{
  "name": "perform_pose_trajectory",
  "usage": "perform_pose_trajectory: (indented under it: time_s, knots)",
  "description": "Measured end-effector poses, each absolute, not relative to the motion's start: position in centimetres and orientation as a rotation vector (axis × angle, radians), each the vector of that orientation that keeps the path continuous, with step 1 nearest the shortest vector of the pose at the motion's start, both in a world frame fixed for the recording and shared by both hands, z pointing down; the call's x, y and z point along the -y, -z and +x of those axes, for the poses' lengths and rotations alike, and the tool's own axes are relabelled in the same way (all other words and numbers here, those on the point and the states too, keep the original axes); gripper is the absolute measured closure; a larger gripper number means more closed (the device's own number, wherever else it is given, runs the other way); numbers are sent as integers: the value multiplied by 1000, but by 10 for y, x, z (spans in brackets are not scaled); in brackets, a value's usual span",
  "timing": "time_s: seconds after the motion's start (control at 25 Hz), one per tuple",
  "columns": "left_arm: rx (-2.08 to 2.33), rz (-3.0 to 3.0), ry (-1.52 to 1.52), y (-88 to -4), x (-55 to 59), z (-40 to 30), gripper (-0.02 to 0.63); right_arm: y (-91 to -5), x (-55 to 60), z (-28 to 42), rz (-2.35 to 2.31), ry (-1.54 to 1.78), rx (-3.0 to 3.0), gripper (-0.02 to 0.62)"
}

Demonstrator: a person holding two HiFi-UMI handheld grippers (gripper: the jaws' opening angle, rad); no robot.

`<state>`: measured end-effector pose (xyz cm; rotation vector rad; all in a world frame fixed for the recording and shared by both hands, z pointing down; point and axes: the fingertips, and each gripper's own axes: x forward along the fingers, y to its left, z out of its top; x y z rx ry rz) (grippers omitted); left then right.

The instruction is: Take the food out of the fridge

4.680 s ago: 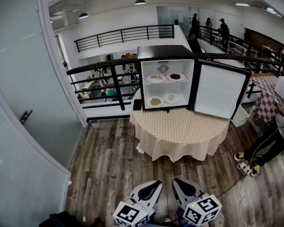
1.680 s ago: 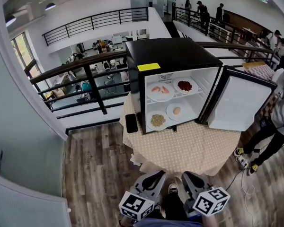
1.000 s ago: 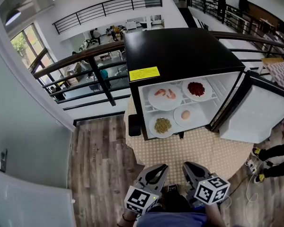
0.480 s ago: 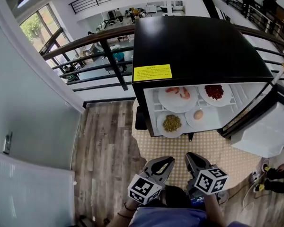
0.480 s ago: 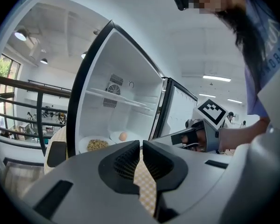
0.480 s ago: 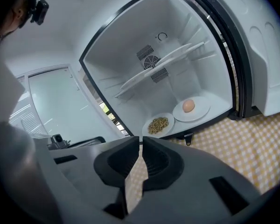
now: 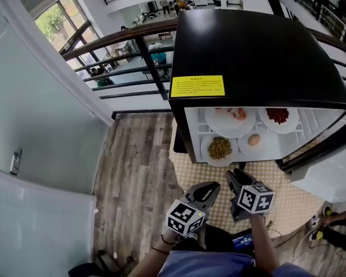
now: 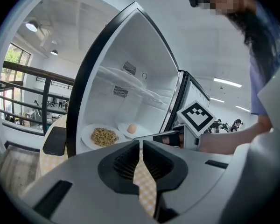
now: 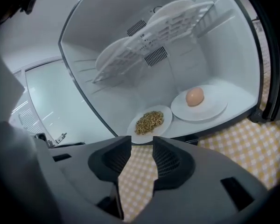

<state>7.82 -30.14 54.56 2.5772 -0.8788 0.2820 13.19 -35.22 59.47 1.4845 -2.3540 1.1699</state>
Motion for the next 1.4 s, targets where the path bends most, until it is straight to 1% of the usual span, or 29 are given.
perform_pose_trajectory:
  time_s: [0.08, 0.2, 0.68, 0.72, 0.76, 1.0, 1.04, 1.12, 1.16, 1.28, 1.4]
  knots:
    - [884, 2552, -301, -555, 308, 76, 588, -609, 361, 131, 1474, -1220, 2331, 449]
    - [908, 2531, -332, -564, 315, 70, 588, -626, 371, 130, 1481, -1304, 2288, 437]
    - [948, 2453, -377, -582, 308, 54, 588, -633, 400, 126, 1581, -1581, 2277, 437]
    - [949, 2448, -378, -583, 308, 53, 588, -633, 401, 126, 1586, -1603, 2270, 443]
    - [951, 2445, -379, -583, 307, 52, 588, -634, 401, 127, 1589, -1623, 2261, 477]
    - [916, 2431, -394, -584, 302, 53, 584, -635, 392, 130, 1535, -1819, 2226, 509]
    - [898, 2424, -395, -584, 301, 54, 573, -635, 389, 130, 1524, -1833, 2222, 512]
    - [854, 2405, -399, -588, 300, 56, 482, -634, 382, 132, 1508, -1860, 2214, 514]
    - [834, 2397, -404, -590, 300, 57, 454, -635, 378, 133, 1501, -1880, 2209, 517]
    - [798, 2385, -417, -598, 304, 63, 420, -636, 368, 136, 1489, -1947, 2194, 525]
    - [791, 2362, -414, -606, 315, 66, 403, -638, 359, 141, 1485, -1963, 2173, 532]
